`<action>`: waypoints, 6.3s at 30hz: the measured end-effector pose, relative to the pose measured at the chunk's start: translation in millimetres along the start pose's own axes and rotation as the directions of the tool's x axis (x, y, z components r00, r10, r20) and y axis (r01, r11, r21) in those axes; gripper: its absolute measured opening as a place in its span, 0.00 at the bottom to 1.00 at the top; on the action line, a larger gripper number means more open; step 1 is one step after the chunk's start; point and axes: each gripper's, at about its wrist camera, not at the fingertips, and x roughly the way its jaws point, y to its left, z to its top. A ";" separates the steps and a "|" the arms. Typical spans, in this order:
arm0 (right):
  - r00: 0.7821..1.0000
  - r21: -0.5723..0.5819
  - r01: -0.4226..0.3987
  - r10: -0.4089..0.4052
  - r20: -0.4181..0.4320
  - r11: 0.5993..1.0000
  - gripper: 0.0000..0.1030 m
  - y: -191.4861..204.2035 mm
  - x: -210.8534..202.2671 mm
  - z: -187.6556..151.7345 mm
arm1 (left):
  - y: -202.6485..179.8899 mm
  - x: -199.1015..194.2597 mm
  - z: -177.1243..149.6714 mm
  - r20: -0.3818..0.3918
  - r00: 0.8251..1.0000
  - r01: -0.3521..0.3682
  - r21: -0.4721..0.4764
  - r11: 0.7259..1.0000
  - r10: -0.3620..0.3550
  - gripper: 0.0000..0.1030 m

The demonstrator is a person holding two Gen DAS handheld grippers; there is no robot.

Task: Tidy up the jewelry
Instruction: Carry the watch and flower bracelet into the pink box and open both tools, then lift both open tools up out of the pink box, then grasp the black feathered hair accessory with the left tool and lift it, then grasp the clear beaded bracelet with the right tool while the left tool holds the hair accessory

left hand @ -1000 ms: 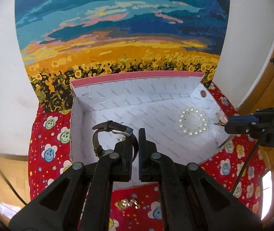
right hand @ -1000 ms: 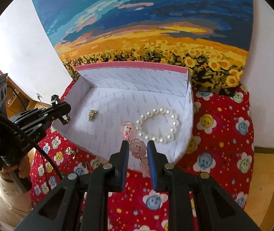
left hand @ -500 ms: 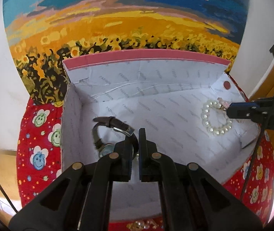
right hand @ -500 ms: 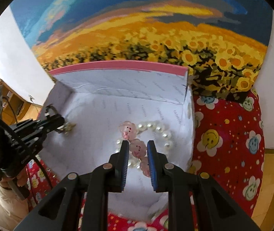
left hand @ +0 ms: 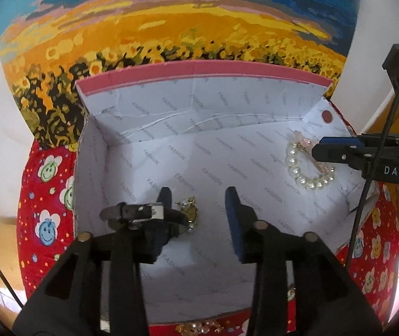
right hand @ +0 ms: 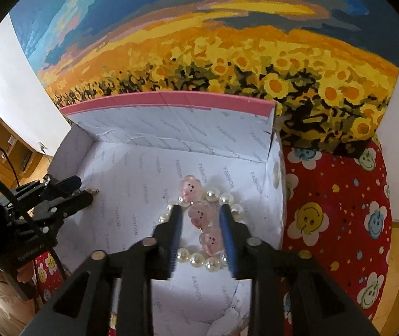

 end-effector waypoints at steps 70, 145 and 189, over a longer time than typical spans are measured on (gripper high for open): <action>0.975 0.032 -0.141 0.133 0.177 0.990 0.52 98.9 -176.5 -185.0 | -7.8 -172.2 -133.1 -0.032 0.997 0.061 -0.131 0.989 -0.066 0.58; 0.989 0.121 -0.101 0.087 0.118 0.987 0.55 68.4 -137.6 -240.1 | -39.7 -158.0 -187.9 0.148 0.979 -0.108 -0.212 0.971 0.141 0.51; 0.975 -0.045 0.176 -0.168 0.144 0.983 0.09 121.3 -52.6 -213.6 | 12.1 -165.7 -204.7 0.162 0.978 -0.075 -0.319 0.945 0.132 0.51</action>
